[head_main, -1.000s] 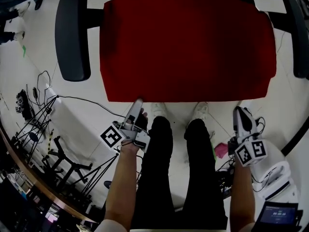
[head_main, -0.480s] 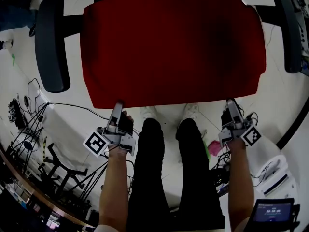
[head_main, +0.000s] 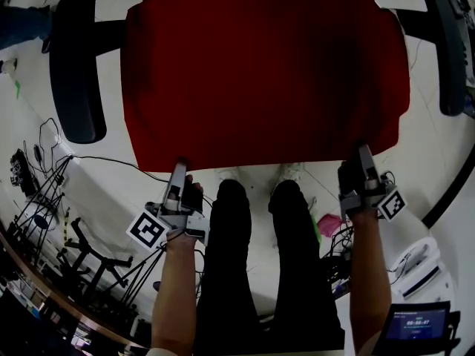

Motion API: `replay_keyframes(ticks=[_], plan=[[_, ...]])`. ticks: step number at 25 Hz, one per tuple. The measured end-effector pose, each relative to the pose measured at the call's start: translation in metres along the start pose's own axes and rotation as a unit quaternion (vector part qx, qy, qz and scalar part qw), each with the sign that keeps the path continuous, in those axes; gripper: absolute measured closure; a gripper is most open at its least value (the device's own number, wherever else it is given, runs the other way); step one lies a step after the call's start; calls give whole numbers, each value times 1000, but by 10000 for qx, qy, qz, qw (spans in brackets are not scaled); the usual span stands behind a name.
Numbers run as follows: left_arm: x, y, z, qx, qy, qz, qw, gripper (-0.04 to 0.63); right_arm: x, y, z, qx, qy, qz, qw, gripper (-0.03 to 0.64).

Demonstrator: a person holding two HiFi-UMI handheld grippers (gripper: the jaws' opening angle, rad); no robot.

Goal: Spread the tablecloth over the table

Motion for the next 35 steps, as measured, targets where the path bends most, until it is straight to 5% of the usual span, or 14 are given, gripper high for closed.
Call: replay_keyframes(ticks=[4, 9, 15, 22, 26, 32, 35], plan=[[16, 1, -27, -980, 252, -23, 9949, 578, 11, 1, 32, 963, -356, 93, 9947, 603], [39, 5, -79, -2155, 293, -1, 9761, 578, 25, -2, 89, 2084, -625, 231, 9758, 603], [75, 14, -169, -3012, 138, -63, 9534, 578, 46, 15, 176, 2586, -448, 273, 9646, 603], [122, 43, -275, -3202, -327, -596, 9449, 578, 53, 42, 297, 3038, -5, -65, 9527, 603], [143, 65, -338, -3489, -480, -896, 9316, 578, 40, 58, 368, 3196, 390, -147, 9466, 603], [183, 97, -440, -4122, -645, -1470, 8969, 578, 35, 75, 474, 3648, 828, -256, 9270, 603], [209, 104, -483, -4409, -704, -1761, 8773, 578, 41, 80, 523, 4261, 843, -314, 9002, 603]])
Point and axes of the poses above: the fingertips, and each gripper's own axes: x backward along the fingers, z to its left, y out of its top, the point moved 2 cm from there along x, backward along the fingers, and after that the axes turned 2 degrees about -y, right-handed, at the moved point
